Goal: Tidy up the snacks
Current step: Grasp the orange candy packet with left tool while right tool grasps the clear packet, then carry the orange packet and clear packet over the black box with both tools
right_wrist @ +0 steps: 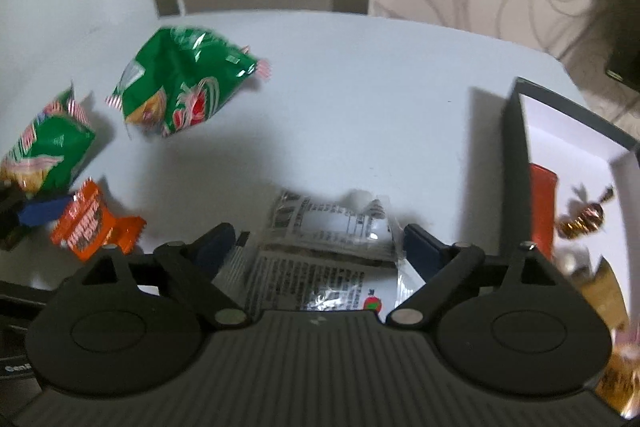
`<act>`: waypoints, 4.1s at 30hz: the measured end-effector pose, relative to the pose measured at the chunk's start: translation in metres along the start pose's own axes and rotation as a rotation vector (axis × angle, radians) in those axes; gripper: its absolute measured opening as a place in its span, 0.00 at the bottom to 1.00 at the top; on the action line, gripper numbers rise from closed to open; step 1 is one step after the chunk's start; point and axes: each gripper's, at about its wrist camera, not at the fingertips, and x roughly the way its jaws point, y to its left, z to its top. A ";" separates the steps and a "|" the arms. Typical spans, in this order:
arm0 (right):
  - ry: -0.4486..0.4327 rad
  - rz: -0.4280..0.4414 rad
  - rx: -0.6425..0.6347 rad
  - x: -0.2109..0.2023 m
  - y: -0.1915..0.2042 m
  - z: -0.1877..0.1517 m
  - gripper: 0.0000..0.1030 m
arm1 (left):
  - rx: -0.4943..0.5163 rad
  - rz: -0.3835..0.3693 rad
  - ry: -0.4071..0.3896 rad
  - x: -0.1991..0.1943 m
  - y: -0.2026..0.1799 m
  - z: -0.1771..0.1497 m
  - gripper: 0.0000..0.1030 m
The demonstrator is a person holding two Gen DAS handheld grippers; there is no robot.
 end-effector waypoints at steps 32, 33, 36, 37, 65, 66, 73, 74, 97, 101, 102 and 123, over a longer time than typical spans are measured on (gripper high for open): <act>-0.011 -0.005 -0.019 -0.006 0.015 -0.023 0.89 | 0.006 -0.008 -0.003 0.000 0.000 -0.001 0.73; -0.005 -0.006 -0.021 -0.007 0.015 -0.024 0.90 | 0.009 -0.009 -0.003 -0.001 -0.001 -0.002 0.74; -0.015 -0.011 -0.013 -0.008 0.015 -0.028 0.92 | 0.007 -0.010 -0.006 -0.001 -0.001 -0.003 0.74; -0.018 -0.009 -0.020 -0.008 0.016 -0.029 0.91 | 0.007 -0.009 -0.005 -0.001 -0.001 -0.002 0.74; -0.043 0.083 0.055 -0.056 0.026 -0.035 0.72 | 0.042 -0.042 0.010 -0.011 -0.001 -0.001 0.43; -0.046 0.086 0.057 -0.059 0.026 -0.035 0.72 | 0.040 -0.038 0.011 -0.011 0.000 -0.001 0.43; -0.078 0.102 0.079 -0.076 0.028 -0.040 0.72 | 0.027 -0.019 0.012 -0.013 0.008 0.001 0.43; -0.082 0.105 0.083 -0.078 0.029 -0.041 0.72 | 0.028 -0.018 0.012 -0.013 0.008 0.001 0.43; -0.178 0.114 0.135 -0.134 0.010 -0.051 0.72 | 0.059 -0.041 -0.038 -0.010 -0.017 0.035 0.43; -0.194 0.107 0.148 -0.142 -0.001 -0.051 0.72 | 0.065 -0.051 -0.051 -0.008 -0.026 0.044 0.43; -0.198 0.105 0.151 -0.144 -0.004 -0.051 0.72 | 0.067 -0.054 -0.054 -0.008 -0.028 0.046 0.43; -0.254 0.009 0.257 -0.180 -0.081 -0.076 0.72 | 0.141 -0.141 -0.110 0.002 -0.101 0.087 0.43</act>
